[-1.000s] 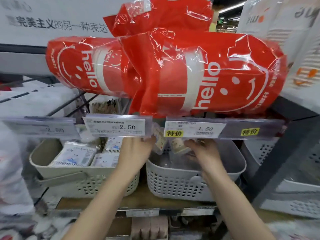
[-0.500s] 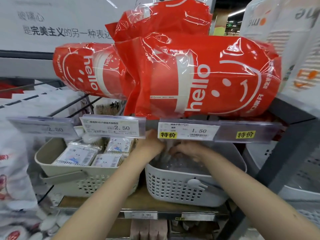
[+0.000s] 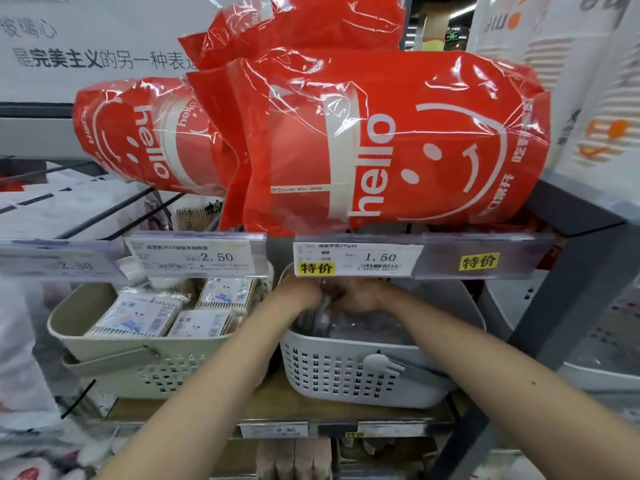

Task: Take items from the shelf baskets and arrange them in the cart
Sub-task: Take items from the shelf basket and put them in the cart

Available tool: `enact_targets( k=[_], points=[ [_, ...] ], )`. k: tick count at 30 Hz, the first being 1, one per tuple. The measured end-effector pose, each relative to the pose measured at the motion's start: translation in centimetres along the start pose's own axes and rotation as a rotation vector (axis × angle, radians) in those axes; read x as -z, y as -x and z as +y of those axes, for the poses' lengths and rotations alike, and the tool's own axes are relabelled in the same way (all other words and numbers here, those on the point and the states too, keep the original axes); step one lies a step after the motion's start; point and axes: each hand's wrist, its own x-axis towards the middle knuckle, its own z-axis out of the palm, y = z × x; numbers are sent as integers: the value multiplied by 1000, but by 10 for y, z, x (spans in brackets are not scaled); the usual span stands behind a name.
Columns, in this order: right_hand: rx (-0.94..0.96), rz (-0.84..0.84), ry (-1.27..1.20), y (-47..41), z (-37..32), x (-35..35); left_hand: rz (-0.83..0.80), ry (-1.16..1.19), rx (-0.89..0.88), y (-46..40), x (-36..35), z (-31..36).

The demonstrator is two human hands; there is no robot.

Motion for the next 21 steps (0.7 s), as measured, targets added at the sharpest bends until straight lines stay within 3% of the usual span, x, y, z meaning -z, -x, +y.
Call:
enact_targets(
  k=[6,11,17,21],
  points=[
    [15,-43,175,-14,6,-14,-218,-181,71,-10,-16,-2],
    [-4,-44,173,-19,10,-16,-279,-244,112,-20,-21,0],
    [-15,-29,150,-22,12,-17,-272,-217,137,-23,-25,-4],
    [-30,-42,159,-23,12,-17,-167,-207,157,-24,-27,-5]
  ],
)
